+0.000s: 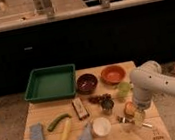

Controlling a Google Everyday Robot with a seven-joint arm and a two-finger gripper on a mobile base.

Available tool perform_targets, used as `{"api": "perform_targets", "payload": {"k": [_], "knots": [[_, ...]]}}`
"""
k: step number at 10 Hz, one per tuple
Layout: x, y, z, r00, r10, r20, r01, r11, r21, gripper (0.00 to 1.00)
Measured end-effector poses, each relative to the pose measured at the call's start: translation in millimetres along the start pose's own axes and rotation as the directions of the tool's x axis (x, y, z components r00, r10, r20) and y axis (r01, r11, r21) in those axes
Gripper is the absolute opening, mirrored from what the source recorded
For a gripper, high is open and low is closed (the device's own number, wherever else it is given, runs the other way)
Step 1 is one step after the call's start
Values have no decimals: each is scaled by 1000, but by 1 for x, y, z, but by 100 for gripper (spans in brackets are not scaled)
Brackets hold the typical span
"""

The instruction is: Place fork in red bowl

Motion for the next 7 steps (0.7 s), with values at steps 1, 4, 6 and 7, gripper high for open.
{"api": "perform_targets", "payload": {"k": [1, 4, 6, 7], "knots": [[0, 3, 2, 1000, -5, -9, 5, 1000, -3, 80], [-1, 15, 8, 999, -29, -43, 28, 1000, -11, 80], [-3, 19, 12, 997, -46, -57, 45, 999, -22, 80], [-4, 19, 12, 997, -51, -57, 50, 998, -22, 80]]}}
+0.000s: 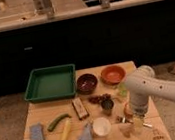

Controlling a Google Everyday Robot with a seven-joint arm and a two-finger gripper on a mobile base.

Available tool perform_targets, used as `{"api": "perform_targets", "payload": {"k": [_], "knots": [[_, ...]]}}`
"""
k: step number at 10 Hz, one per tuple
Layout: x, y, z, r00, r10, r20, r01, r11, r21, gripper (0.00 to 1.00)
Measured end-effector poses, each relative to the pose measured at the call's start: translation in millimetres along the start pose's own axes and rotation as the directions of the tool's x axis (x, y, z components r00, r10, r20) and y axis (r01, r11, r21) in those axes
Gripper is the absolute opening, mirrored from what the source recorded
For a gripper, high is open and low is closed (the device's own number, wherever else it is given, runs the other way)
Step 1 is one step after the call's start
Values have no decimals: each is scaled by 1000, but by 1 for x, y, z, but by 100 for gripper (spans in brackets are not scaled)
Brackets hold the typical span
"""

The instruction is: Place fork in red bowl

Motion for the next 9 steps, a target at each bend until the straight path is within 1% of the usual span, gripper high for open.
{"api": "perform_targets", "payload": {"k": [6, 7, 9], "knots": [[0, 0, 0, 1000, 0, 0, 0, 1000, -1, 80], [0, -2, 1, 1000, 8, 3, -8, 1000, -10, 80], [-4, -10, 13, 999, 36, -1, -36, 998, -45, 80]]}}
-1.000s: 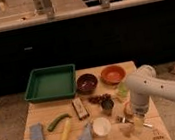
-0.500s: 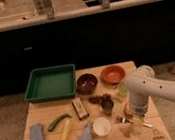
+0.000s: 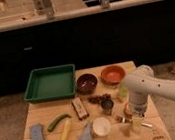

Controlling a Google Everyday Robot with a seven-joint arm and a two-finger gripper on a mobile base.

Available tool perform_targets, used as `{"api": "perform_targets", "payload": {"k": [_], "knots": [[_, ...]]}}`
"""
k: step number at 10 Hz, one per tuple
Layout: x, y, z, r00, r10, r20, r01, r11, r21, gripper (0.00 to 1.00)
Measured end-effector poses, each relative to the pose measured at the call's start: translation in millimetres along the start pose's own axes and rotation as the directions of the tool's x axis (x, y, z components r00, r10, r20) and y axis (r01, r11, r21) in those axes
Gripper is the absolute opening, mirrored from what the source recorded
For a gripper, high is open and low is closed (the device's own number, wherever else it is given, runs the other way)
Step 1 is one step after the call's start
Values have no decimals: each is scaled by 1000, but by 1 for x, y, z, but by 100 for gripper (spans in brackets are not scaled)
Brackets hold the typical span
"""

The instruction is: Place fork in red bowl

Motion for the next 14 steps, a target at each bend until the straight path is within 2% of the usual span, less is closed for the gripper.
{"api": "perform_targets", "payload": {"k": [2, 4, 7, 9, 10, 11, 13, 14], "knots": [[-4, -9, 19, 999, 30, -17, -31, 999, -36, 80], [-4, -12, 26, 998, 49, -35, -51, 997, -59, 80], [-3, -12, 32, 996, 67, -52, -71, 995, -71, 80], [-1, -9, 37, 994, 92, -50, -95, 994, -61, 80], [0, -8, 37, 992, 114, -44, -116, 993, -28, 80], [2, -6, 37, 988, 150, -37, -149, 989, 27, 80], [4, -3, 38, 980, 198, -20, -194, 975, 106, 80], [1, -1, 39, 976, 215, -13, -211, 965, 158, 80]]}}
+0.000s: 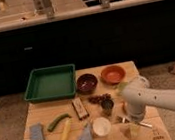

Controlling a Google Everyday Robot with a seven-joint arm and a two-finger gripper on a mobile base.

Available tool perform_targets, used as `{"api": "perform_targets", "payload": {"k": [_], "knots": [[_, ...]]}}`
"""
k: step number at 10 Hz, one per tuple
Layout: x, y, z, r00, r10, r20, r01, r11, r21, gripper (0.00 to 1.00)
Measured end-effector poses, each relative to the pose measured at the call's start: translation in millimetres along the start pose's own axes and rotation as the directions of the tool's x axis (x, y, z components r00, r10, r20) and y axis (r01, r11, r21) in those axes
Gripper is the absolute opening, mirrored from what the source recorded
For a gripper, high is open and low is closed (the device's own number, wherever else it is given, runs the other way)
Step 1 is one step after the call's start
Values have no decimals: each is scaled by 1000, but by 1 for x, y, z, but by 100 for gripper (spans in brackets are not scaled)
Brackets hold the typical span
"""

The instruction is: Place fork in red bowl

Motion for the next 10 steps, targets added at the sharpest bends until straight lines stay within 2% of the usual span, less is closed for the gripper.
{"api": "perform_targets", "payload": {"k": [1, 2, 8, 10], "knots": [[1, 0, 2, 1000, 7, 1, -7, 999, 34, 80], [1, 0, 3, 1000, 6, 1, -6, 999, 36, 80], [-11, -6, 16, 999, -32, 15, 32, 999, -41, 80], [-15, -7, 19, 999, -47, 12, 47, 997, -53, 80]]}}
